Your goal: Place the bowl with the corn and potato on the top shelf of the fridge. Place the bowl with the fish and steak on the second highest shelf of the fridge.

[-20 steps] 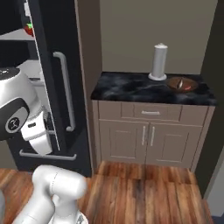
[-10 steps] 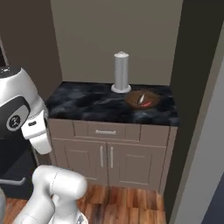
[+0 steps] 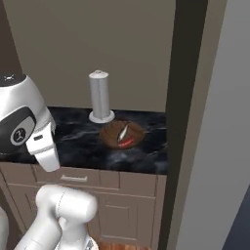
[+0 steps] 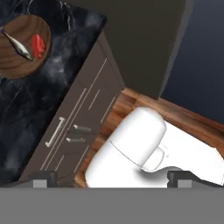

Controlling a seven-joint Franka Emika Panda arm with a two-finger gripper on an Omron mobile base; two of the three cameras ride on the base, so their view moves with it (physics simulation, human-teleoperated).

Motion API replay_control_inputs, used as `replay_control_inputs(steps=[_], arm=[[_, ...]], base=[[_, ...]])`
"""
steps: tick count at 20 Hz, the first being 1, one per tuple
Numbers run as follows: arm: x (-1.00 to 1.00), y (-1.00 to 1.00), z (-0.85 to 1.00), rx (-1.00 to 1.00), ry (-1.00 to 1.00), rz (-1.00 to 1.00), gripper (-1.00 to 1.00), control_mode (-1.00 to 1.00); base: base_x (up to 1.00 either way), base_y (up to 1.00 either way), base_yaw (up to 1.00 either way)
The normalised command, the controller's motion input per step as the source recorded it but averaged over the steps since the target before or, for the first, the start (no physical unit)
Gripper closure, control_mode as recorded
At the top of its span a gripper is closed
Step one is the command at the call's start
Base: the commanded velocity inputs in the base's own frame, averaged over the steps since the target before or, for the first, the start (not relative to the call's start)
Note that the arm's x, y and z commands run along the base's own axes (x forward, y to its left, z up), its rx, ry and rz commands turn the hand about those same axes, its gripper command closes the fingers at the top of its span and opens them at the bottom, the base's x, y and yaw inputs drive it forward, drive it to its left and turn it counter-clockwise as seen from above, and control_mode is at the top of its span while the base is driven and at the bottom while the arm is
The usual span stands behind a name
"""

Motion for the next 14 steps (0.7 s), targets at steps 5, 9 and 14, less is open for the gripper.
replay_control_inputs(steps=[5,9,14], arm=[[0.00,0.00,0.00,0.00,0.00,0.00,-1.00,1.00],[0.00,0.00,0.00,0.00,0.00,0.00,-1.00,1.00],[0.15,-0.49,-0.31,0.00,-0.01,0.00,-1.00,-1.00]], base=[[0.83,-0.37,0.00],[0.42,-0.46,0.00],[0.06,-0.22,0.00]])
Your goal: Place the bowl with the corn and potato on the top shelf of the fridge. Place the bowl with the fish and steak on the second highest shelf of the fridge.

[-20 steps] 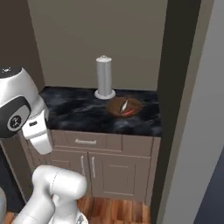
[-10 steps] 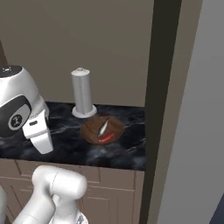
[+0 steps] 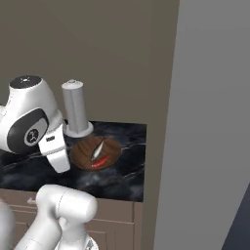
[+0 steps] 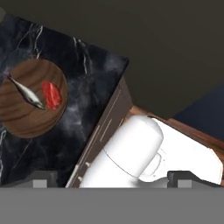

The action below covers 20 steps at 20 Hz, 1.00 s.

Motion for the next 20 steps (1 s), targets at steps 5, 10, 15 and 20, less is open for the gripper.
replay_control_inputs(steps=[5,10,15,20], arm=[[0.57,-0.79,-0.86,0.00,0.00,0.00,-1.00,-1.00],[0.96,-0.32,-0.78,0.00,0.00,0.00,-1.00,-1.00],[0.99,-0.02,-0.53,0.00,0.00,-0.05,-1.00,-1.00],[0.93,0.00,-0.38,0.00,0.00,-0.04,-1.00,-1.00]], base=[[0.00,0.00,0.00],[0.00,0.00,0.00],[0.00,0.00,0.00],[0.00,0.00,0.00]])
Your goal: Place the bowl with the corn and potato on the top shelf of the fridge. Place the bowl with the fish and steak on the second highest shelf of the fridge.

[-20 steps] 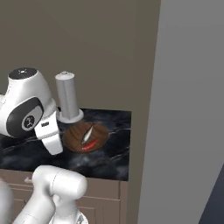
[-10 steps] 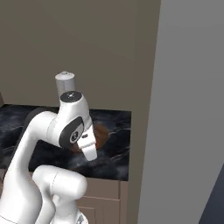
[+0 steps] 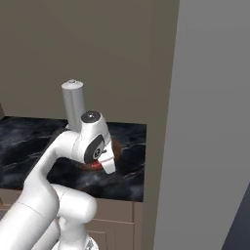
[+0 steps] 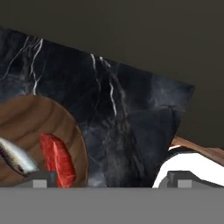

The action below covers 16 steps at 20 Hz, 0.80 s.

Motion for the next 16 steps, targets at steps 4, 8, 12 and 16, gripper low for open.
replay_control_inputs(steps=[4,8,12,16], arm=[[0.73,0.00,-0.58,0.02,0.00,0.00,-1.00,-1.00],[0.51,0.00,-0.53,0.06,0.00,0.00,-1.00,-1.00],[0.25,0.02,-0.38,0.08,0.00,0.02,-1.00,-1.00],[0.18,0.01,-0.20,0.02,0.00,0.01,-1.00,-1.00]], base=[[0.00,0.00,0.00],[0.00,0.00,0.00],[0.00,0.00,0.00],[0.00,0.00,0.00]])
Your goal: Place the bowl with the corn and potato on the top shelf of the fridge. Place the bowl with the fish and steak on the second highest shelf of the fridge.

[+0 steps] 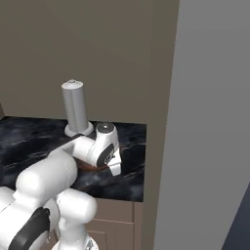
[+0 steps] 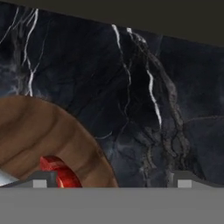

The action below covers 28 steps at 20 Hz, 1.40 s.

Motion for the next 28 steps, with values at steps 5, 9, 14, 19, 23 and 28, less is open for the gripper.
replay_control_inputs(steps=[5,9,14,19,23,28], arm=[[0.16,0.24,-0.16,0.00,0.01,0.00,-1.00,-1.00],[0.16,0.18,-0.27,0.00,0.06,0.00,-1.00,-1.00],[0.04,0.00,-0.29,0.00,0.08,0.00,-1.00,-1.00],[0.00,-0.02,-0.04,0.01,0.01,0.00,-1.00,-1.00],[-0.05,-0.10,0.03,0.00,-0.02,0.00,-1.00,-1.00],[-0.02,-0.08,0.13,0.00,-0.05,0.00,-1.00,-1.00]], base=[[0.00,0.00,0.00],[0.00,0.00,0.00],[0.00,0.00,0.00],[0.00,0.00,0.00],[0.00,0.00,0.00],[0.00,0.00,0.00]])
